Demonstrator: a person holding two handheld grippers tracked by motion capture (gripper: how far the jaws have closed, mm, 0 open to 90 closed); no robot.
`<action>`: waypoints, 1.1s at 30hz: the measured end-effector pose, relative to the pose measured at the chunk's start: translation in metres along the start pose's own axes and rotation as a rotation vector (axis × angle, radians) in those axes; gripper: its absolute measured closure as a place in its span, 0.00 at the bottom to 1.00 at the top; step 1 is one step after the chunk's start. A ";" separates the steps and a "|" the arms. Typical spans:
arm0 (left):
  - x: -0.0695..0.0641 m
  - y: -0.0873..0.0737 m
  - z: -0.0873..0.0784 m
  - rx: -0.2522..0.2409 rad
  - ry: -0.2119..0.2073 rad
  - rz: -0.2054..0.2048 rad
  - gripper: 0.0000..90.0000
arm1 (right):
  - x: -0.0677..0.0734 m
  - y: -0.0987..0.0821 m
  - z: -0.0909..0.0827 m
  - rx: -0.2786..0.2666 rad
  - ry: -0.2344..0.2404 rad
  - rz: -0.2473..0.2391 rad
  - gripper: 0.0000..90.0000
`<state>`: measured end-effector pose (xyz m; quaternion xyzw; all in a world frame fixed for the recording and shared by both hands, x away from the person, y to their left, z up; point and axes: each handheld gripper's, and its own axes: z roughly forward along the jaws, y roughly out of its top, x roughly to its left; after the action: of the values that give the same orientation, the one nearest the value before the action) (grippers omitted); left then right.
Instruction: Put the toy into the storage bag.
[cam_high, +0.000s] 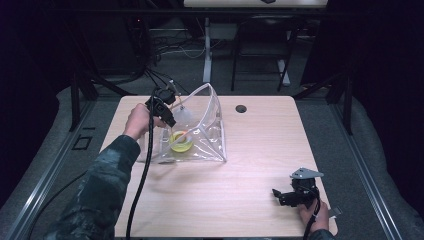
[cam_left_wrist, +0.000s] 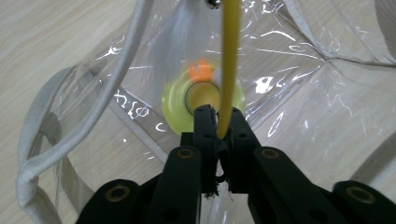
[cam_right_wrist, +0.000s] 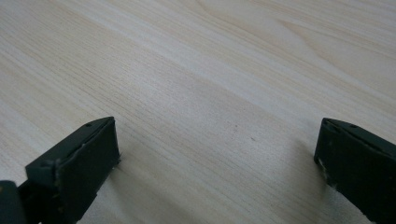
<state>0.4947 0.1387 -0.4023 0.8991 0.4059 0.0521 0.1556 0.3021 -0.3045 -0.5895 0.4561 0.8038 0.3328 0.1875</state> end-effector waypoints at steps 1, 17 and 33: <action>0.000 -0.001 -0.002 -0.004 0.001 -0.002 0.90 | 0.000 0.000 0.000 0.000 0.000 0.000 0.00; 0.004 -0.022 -0.047 -0.085 0.005 0.005 0.41 | 0.000 0.000 0.000 -0.002 -0.001 0.001 0.00; 0.012 -0.055 -0.080 -0.161 0.026 -0.047 0.16 | 0.000 0.000 0.000 -0.001 -0.001 0.002 0.00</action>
<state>0.4461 0.2011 -0.3447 0.8731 0.4234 0.0925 0.2234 0.3020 -0.3043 -0.5895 0.4568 0.8031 0.3332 0.1878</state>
